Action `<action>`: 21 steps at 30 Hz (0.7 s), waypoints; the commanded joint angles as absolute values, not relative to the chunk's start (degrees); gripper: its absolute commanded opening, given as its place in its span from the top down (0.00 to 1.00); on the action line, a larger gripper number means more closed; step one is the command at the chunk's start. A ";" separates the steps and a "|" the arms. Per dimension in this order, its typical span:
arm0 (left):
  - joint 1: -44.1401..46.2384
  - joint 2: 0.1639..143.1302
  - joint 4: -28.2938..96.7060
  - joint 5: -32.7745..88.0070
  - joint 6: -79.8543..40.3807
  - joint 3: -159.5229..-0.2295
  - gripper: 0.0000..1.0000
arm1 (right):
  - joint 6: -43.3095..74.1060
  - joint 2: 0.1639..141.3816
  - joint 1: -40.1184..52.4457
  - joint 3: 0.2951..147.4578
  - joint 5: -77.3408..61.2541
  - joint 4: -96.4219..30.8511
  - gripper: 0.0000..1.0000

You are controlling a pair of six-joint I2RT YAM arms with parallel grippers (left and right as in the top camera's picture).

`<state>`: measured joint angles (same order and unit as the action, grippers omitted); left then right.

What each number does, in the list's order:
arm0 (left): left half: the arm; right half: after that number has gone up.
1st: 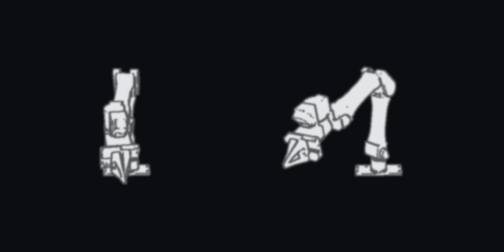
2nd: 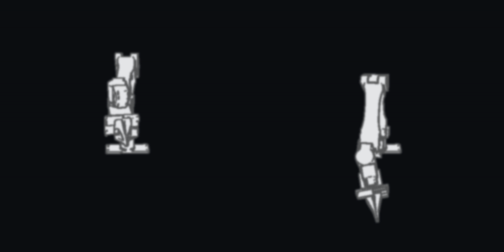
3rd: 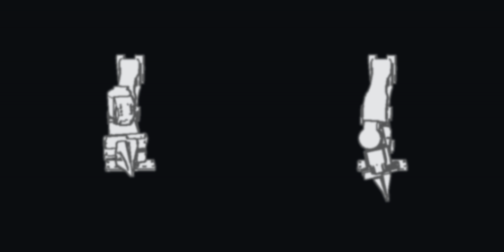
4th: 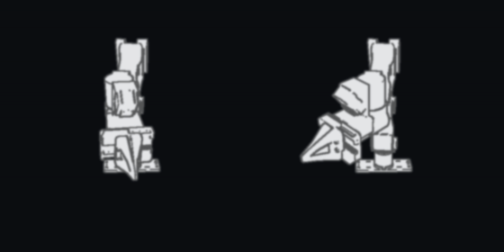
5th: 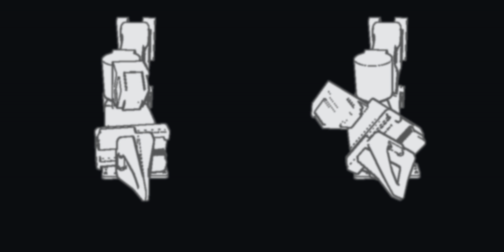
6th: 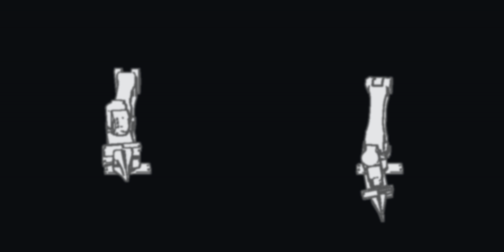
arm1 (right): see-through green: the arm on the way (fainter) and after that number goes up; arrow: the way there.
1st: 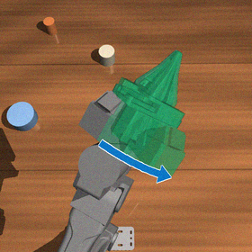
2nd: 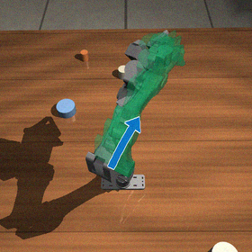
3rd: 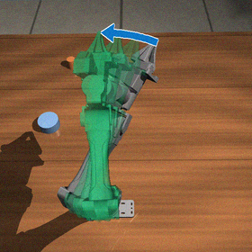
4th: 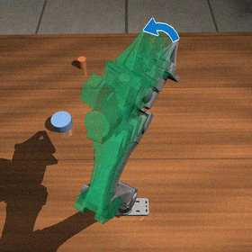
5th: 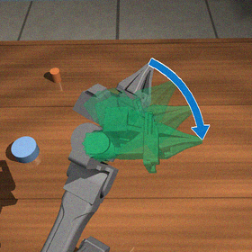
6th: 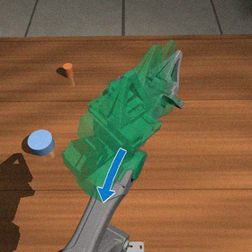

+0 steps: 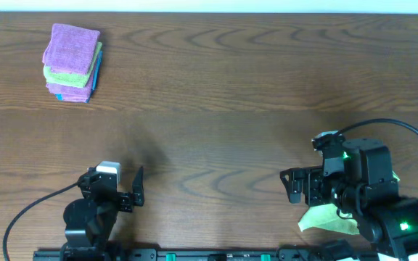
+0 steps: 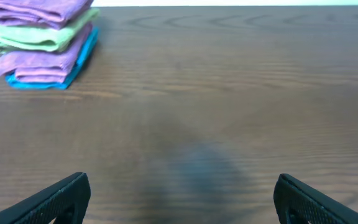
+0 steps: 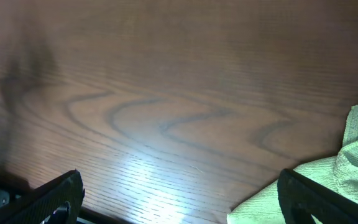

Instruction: Fold the cloth

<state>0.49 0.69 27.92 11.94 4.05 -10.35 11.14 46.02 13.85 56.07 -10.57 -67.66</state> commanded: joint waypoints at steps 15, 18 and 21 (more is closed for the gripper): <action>0.30 0.25 27.00 4.47 -0.43 -7.62 0.05 | 11.77 45.80 14.28 56.12 -10.33 -67.55 0.01; 0.30 0.25 27.00 4.47 -0.43 -7.62 0.05 | 11.77 45.80 14.28 56.12 -10.33 -67.55 0.01; 0.30 0.25 26.98 4.49 -0.43 -7.62 0.05 | 11.77 45.80 14.28 56.12 -10.33 -67.55 0.01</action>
<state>0.45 0.60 26.98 5.54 -0.03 -8.64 11.14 46.02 13.85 56.07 -10.57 -67.66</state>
